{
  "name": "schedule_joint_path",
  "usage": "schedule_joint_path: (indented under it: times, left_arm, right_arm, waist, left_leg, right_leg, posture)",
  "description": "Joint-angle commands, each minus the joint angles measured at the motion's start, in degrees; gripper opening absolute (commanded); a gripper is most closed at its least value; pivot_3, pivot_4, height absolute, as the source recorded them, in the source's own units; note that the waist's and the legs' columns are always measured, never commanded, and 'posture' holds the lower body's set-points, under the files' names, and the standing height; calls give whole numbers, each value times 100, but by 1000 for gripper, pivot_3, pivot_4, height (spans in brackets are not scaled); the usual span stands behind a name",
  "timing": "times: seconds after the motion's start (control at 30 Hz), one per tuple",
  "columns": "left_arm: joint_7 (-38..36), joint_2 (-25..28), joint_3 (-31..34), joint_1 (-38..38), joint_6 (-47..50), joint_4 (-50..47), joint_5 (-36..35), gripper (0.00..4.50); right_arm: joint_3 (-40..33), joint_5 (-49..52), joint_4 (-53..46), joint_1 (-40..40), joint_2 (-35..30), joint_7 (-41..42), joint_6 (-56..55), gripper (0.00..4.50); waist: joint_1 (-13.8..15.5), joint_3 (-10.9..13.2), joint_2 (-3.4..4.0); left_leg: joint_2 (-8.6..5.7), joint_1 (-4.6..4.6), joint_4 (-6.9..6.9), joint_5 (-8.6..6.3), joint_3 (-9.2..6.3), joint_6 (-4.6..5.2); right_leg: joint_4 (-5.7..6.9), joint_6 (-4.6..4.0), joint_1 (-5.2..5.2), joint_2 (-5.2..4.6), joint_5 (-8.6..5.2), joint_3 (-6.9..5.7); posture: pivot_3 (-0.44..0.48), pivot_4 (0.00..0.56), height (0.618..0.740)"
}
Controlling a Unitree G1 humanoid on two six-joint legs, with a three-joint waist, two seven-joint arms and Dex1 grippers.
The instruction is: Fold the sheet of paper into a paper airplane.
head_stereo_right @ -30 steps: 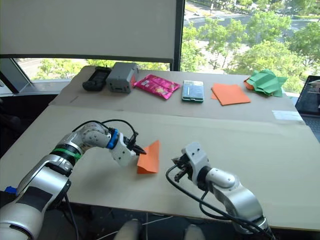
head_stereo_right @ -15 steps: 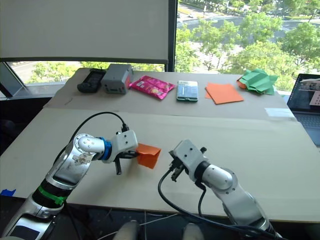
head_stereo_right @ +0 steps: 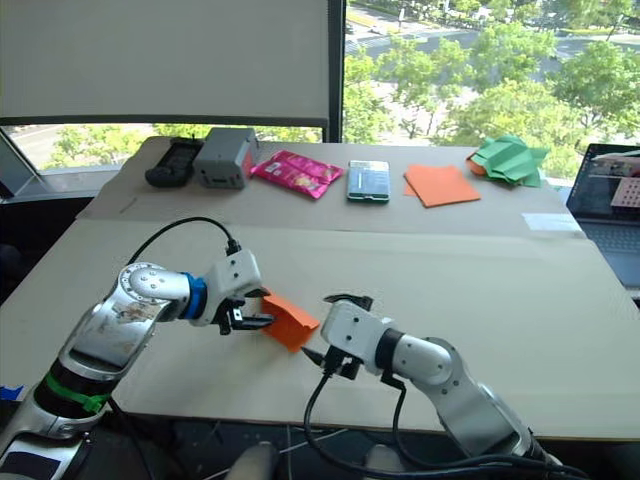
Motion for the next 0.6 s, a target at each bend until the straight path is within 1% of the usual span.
schedule_joint_path:
  times: [0.03, 0.1, 0.23, 0.33, 0.5, 0.6]
  left_arm:
    - [-413, 588, 427, 354, -854, 186, -271, 2891]
    - [-345, 658, 506, 383, -1071, 387, -357, 2891]
    - [256, 316, 757, 299, -1256, 1085, -402, 2891]
    - [405, 241, 887, 477, -1312, 1110, -524, 2891]
    - [564, 87, 1092, 634, -1160, 999, -868, 2891]
    - [666, 4, 1182, 672, -1109, 994, -1063, 2891]
  right_arm:
    - [298, -675, 481, -346, 324, -346, -575, 4470]
    - [322, -879, 749, -400, 485, -477, -698, 4470]
    - [387, -1225, 1139, -451, 853, -724, -1051, 4470]
    - [314, -1318, 1195, -395, 944, -722, -1170, 3653]
    - [251, -1300, 1245, -315, 945, -545, -1282, 1922]
    - [254, -1293, 1295, -313, 906, -432, -1412, 880]
  waist:
    - [-9, 1, -1]
    - [41, 3, 0]
    - [174, 3, -1]
    - [183, 2, -9]
    - [181, 1, -10]
    - [177, 1, -10]
  left_leg:
    - [1, 6, -1, 0, 0, -1]
    - [2, 6, -4, -3, 0, -4]
    - [1, -21, 4, -6, 11, -11]
    - [0, -24, 9, 0, 13, -3]
    - [6, -19, 5, 18, 13, 26]
    - [6, -17, 4, 16, 13, 23]
  right_leg:
    - [0, 0, 0, 0, 0, 0]
    - [0, -2, -3, 0, -1, -1]
    - [-8, -2, -2, -1, -1, 0]
    - [-6, 0, -1, -1, 0, 3]
    - [6, -1, -2, 5, 0, 3]
    - [7, -1, -1, 6, 1, 3]
  posture:
    - [0, 150, 702]
    - [0, 150, 702]
    - [0, 150, 702]
    - [0, 150, 702]
    - [0, 150, 702]
    - [0, 150, 702]
